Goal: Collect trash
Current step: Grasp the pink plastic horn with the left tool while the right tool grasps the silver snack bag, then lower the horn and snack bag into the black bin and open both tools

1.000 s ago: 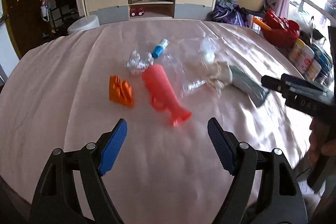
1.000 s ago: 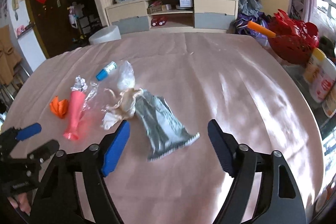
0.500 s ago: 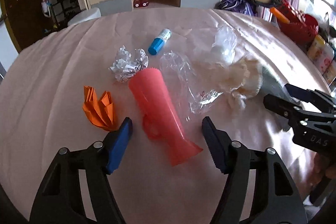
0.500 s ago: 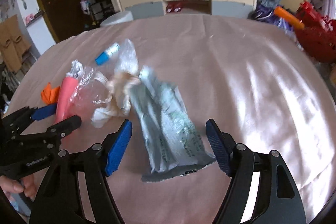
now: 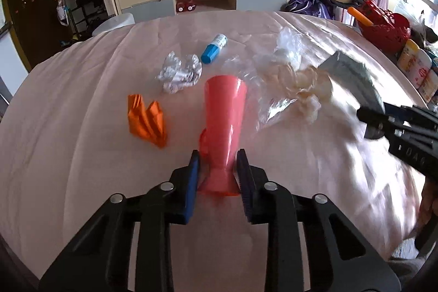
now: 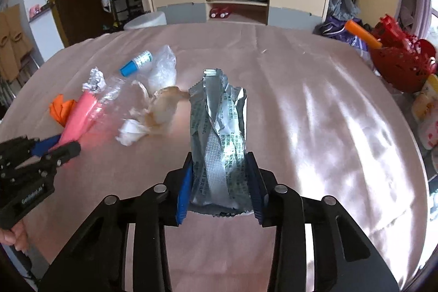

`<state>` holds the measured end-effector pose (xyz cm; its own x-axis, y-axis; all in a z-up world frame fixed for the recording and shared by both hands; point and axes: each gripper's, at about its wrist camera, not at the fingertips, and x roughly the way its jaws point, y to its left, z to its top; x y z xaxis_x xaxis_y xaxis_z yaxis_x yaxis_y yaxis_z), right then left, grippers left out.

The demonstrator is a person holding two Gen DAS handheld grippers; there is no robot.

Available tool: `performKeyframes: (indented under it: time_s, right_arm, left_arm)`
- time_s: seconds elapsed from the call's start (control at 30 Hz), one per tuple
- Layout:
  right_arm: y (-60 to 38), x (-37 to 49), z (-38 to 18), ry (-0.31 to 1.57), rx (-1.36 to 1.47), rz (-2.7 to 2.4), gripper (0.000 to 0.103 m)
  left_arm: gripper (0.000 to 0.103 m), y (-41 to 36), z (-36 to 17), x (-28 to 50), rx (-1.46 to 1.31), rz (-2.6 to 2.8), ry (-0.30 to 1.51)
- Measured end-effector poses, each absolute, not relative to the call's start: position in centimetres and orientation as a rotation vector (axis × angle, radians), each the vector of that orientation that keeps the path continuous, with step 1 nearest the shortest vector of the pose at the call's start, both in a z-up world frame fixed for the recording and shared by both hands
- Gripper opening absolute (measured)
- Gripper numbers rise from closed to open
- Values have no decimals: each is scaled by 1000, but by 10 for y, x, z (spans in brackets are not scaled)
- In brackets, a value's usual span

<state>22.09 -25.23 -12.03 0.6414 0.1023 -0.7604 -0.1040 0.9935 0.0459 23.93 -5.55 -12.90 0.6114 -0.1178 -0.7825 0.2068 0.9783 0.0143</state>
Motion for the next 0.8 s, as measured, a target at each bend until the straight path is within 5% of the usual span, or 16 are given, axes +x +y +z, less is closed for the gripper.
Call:
performKeyframes:
  time_s: [0.4, 0.8]
  right_arm:
    - [-256, 135, -80, 762, 47, 140, 37]
    - [-233, 36, -100, 723, 120, 282, 37]
  left_arm:
    - [25, -45, -123, 149, 116, -235, 876]
    - [25, -40, -107, 44, 113, -262, 797]
